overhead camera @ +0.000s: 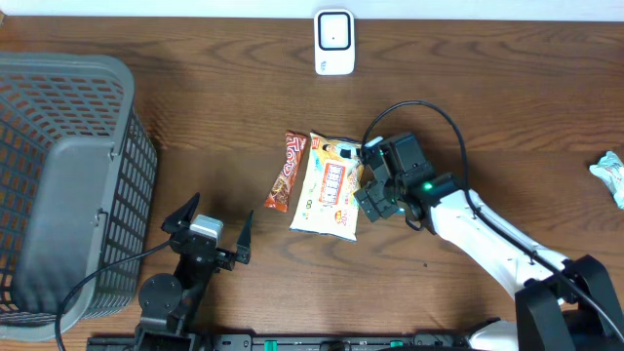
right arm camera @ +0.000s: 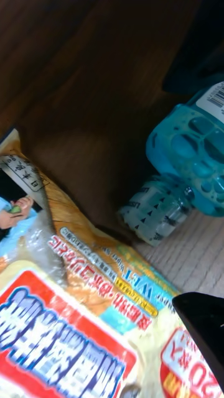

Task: Scan the item barcode
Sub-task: 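Lower the right gripper over the bottle cap and grasp it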

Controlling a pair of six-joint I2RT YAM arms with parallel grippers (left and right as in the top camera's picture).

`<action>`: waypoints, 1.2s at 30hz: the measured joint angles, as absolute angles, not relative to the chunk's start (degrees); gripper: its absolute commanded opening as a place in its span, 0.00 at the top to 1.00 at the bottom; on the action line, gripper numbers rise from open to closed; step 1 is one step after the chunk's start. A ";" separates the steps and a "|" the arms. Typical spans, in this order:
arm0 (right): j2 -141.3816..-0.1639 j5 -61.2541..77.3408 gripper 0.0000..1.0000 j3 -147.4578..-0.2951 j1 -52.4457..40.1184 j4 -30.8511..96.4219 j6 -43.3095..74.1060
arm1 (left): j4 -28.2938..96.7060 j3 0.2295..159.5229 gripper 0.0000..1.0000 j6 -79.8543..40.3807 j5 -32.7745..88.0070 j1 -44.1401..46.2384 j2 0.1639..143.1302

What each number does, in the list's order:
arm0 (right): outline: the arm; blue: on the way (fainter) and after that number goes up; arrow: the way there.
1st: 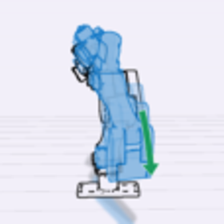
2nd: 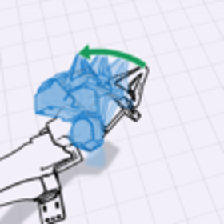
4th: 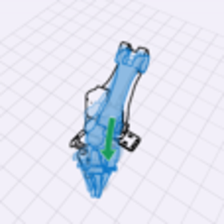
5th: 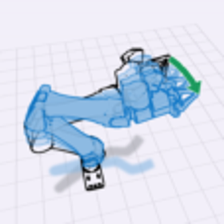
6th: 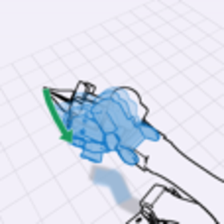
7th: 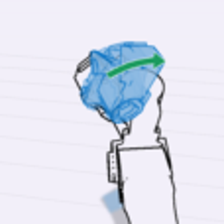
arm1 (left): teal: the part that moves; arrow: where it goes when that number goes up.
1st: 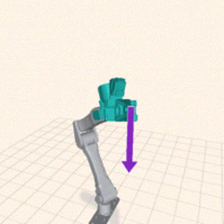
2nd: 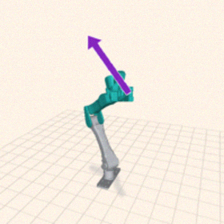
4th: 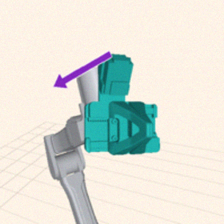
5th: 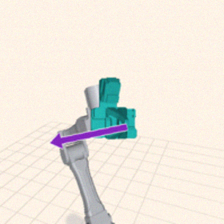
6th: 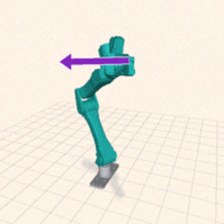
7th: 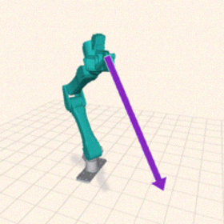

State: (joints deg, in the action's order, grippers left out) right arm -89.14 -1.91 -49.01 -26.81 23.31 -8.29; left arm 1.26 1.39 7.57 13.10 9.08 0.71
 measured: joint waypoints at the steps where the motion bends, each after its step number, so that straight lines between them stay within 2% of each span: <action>1: -89.23 -2.17 0.07 -49.01 -26.83 23.27 -8.60 | 1.26 1.39 0.01 7.57 13.10 9.08 0.71; 12: -92.62 -4.12 0.12 -49.01 -28.36 18.81 -12.78 | 1.26 1.39 0.01 7.57 13.10 9.08 0.71; 16: -94.56 -4.56 0.27 -49.06 -28.36 18.52 -13.82 | 1.26 1.39 0.01 7.57 13.10 9.08 0.71; 19: -96.25 -4.99 0.45 -49.08 -28.36 18.28 -14.50 | 1.26 1.39 0.01 7.57 13.10 9.08 0.71; 21: -96.79 -4.95 0.49 -49.15 -28.36 18.22 -14.63 | 1.26 1.39 0.01 7.57 13.10 9.08 0.71; 29: -96.90 -4.99 0.55 -49.15 -28.42 19.29 -14.76 | 1.26 1.39 0.01 7.57 13.10 9.08 0.71; 30: -96.90 -4.99 0.55 -49.17 -28.42 19.66 -14.79 | 1.26 1.39 0.01 7.57 13.10 9.08 0.71; 32: -96.90 -5.02 0.46 -49.17 -28.42 20.18 -14.79 | 1.26 1.39 0.01 7.57 13.10 9.08 0.71; 36: -96.90 -5.15 0.46 -49.19 -28.42 21.76 -14.81 | 1.26 1.39 0.01 7.57 13.10 9.08 0.71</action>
